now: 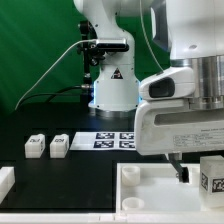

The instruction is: Assemble one leg

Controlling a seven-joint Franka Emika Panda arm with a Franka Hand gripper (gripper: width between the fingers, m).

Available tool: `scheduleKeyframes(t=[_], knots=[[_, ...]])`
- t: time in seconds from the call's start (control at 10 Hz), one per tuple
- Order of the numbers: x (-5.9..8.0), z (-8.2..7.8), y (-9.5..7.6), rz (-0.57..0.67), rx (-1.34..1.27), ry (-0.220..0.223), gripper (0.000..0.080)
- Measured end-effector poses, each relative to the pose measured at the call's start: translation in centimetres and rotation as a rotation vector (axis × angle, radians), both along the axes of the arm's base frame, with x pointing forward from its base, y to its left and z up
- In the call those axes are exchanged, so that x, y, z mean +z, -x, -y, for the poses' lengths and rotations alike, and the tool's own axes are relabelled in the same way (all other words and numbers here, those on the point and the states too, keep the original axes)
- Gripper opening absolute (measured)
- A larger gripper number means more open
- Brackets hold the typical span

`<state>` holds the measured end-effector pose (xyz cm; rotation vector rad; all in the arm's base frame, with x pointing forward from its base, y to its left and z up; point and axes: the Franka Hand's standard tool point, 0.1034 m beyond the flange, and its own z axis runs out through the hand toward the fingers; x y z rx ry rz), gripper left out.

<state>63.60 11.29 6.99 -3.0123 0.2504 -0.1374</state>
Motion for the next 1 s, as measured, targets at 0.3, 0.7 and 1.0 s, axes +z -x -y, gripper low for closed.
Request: scheduleKeyframes(t=[0.3,0.7,1.0], knots=[[0.0,0.0,0.0,-0.024,-0.223,-0.024,0.0313],[-0.2,0.5,0.2,-0.111,-0.909,-0.098,0.0292],[-0.4,1.0,0.6,-0.218,-1.406,-0.21,0.0294]])
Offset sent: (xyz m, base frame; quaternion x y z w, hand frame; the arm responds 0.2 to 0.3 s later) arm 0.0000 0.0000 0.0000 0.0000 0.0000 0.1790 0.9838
